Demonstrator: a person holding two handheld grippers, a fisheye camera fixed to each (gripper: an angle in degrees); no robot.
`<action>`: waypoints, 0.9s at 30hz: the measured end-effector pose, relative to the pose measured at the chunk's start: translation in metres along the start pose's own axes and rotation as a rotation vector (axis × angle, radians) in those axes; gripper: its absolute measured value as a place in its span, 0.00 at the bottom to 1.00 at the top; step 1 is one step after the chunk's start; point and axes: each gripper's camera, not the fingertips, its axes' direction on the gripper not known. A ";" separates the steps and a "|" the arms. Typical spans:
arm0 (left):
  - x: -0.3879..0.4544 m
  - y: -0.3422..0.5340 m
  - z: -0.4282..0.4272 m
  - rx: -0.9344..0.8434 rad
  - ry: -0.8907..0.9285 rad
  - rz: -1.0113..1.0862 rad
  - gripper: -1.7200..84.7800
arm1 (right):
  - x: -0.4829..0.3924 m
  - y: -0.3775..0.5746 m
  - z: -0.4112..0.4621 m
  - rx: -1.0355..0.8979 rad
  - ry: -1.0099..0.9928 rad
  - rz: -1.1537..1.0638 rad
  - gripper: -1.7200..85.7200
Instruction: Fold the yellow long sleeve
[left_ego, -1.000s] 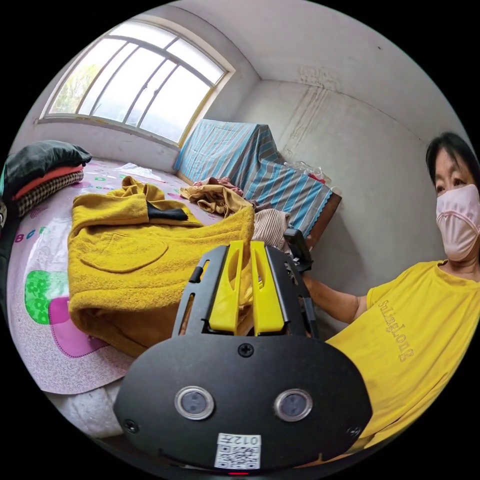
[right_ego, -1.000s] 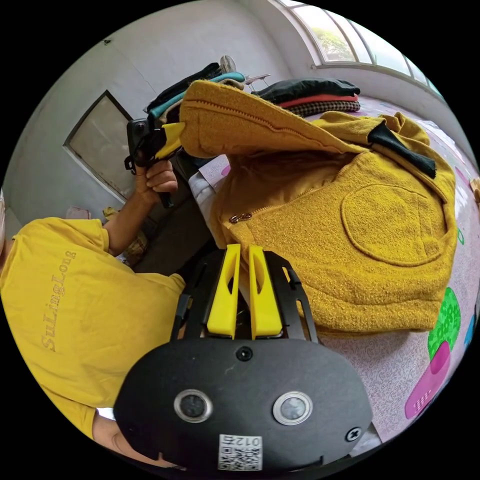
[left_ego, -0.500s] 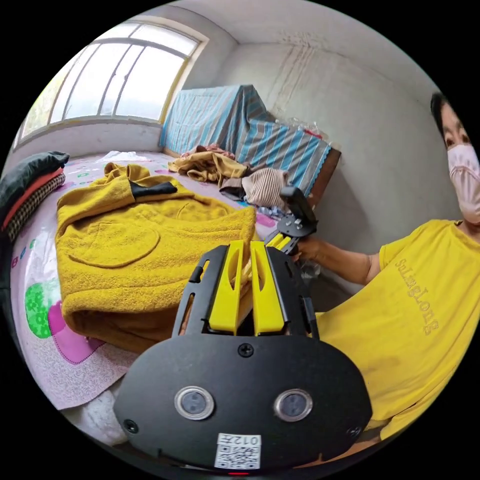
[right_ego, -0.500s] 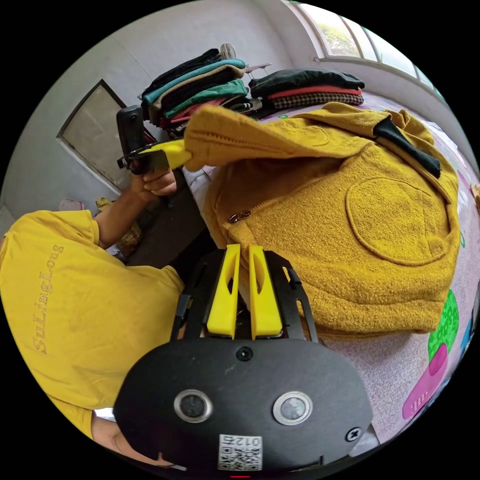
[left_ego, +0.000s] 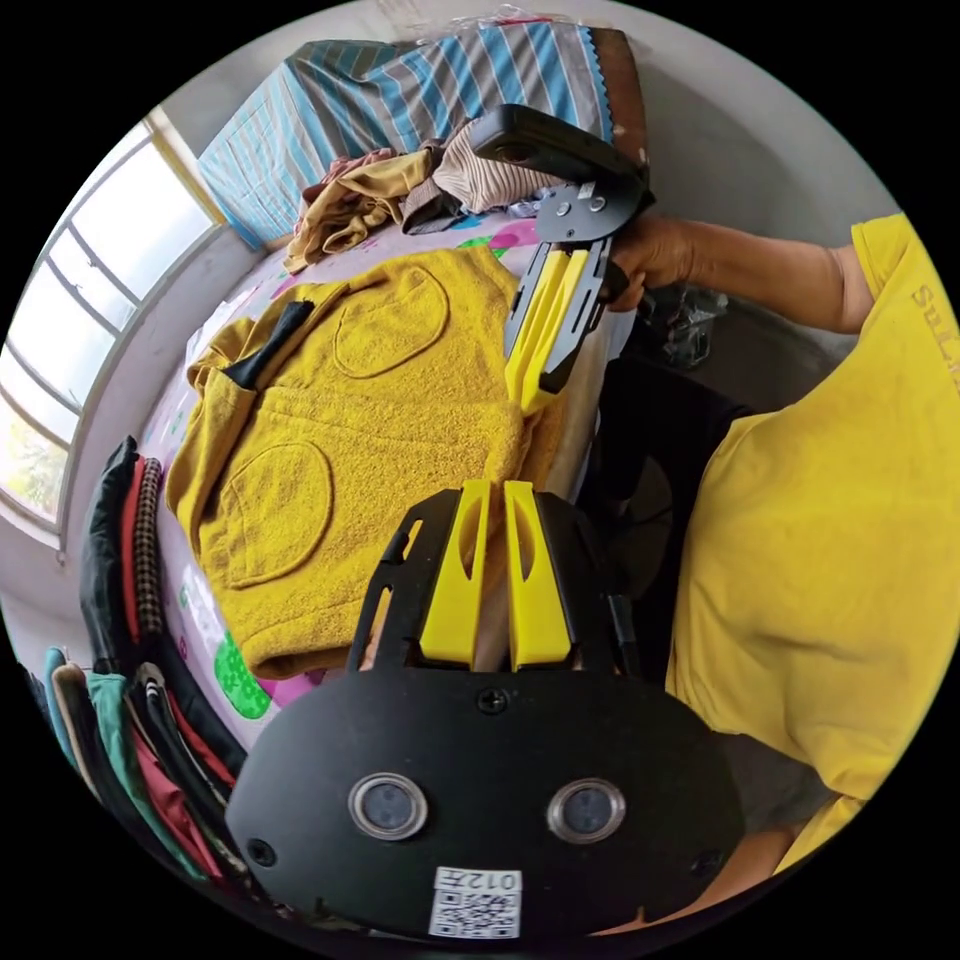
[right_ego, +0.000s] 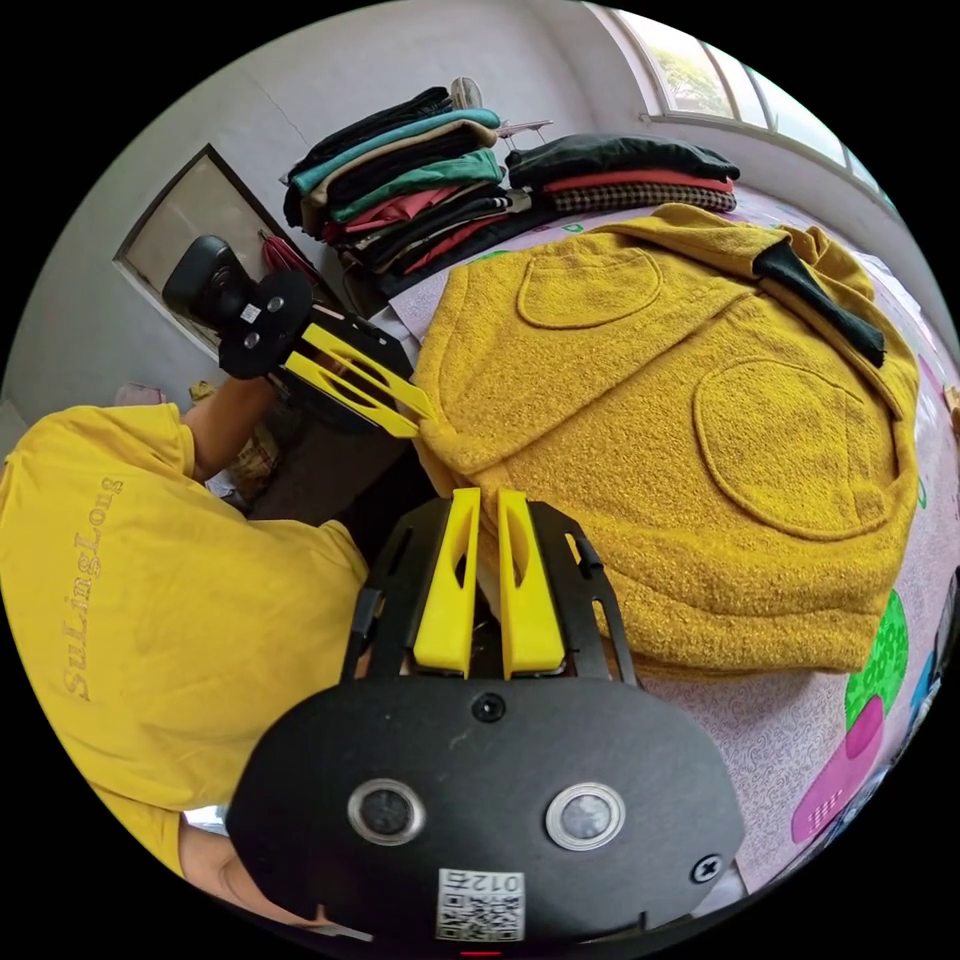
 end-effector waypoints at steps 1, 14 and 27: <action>0.003 -0.004 0.002 -0.018 -0.002 0.019 0.03 | 0.000 0.000 0.000 0.002 -0.005 0.000 0.05; 0.031 -0.045 0.033 -0.120 -0.037 0.096 0.03 | 0.004 -0.003 0.008 0.015 -0.033 0.020 0.05; -0.023 -0.033 -0.031 0.149 0.062 -0.195 0.04 | -0.008 -0.011 0.016 0.004 0.062 -0.014 0.04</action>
